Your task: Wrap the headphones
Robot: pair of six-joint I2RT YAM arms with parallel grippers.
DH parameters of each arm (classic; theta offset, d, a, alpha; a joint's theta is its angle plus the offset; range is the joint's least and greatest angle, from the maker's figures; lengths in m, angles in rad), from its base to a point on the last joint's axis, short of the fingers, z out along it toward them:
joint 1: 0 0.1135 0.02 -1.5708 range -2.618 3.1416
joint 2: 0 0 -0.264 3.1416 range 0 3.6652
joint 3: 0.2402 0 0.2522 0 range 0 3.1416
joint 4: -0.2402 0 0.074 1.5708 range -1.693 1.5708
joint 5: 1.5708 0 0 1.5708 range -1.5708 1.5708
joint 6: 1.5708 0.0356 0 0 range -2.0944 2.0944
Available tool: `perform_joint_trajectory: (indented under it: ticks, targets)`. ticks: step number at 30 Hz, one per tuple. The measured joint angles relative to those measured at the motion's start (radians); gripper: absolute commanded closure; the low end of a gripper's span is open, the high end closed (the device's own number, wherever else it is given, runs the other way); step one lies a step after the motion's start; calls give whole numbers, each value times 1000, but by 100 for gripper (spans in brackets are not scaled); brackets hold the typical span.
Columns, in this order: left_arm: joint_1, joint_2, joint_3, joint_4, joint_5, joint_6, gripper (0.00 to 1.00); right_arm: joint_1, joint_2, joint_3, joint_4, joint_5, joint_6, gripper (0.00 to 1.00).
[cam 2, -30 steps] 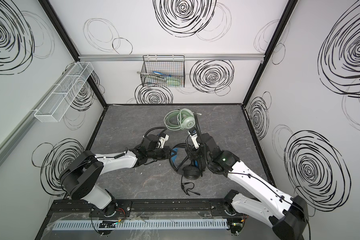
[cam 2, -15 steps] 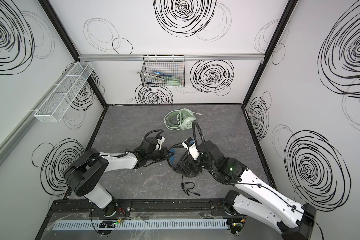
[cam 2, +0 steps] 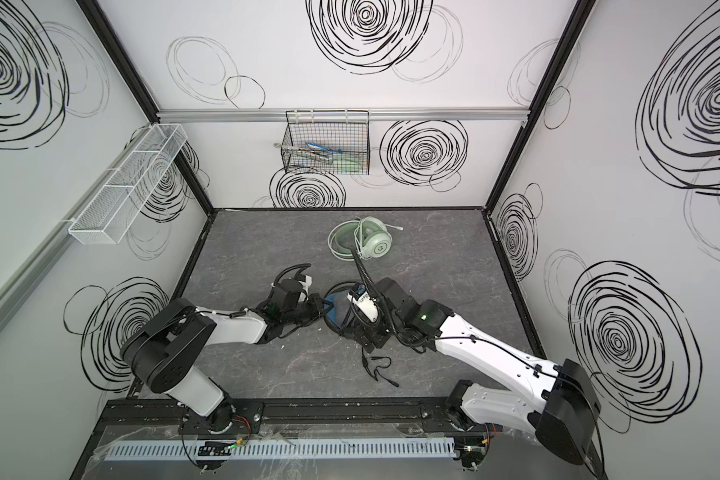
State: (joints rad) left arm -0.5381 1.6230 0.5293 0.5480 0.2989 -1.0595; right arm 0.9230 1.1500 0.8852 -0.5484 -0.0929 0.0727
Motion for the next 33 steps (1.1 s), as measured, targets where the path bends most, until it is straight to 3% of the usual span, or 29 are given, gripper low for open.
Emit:
perform_joint_trajectory:
  ticks: [7,15,21,26,30,33]
  targets:
    - [32,-13,-15,25,-12,-33,100,19,6,0,2,27,232,8]
    - [37,-18,-10,-7,-8,-33,100,76,-116,-307,79,53,467,10]
    - [41,-20,6,-24,15,-33,100,165,-135,-379,164,85,528,10]
    - [56,-20,6,-26,42,-37,100,196,-43,-380,196,110,533,11]
    - [69,-19,10,-32,64,-34,100,205,54,-380,201,139,531,18]
    - [77,-19,13,-32,77,-32,100,224,103,-364,204,173,532,35]
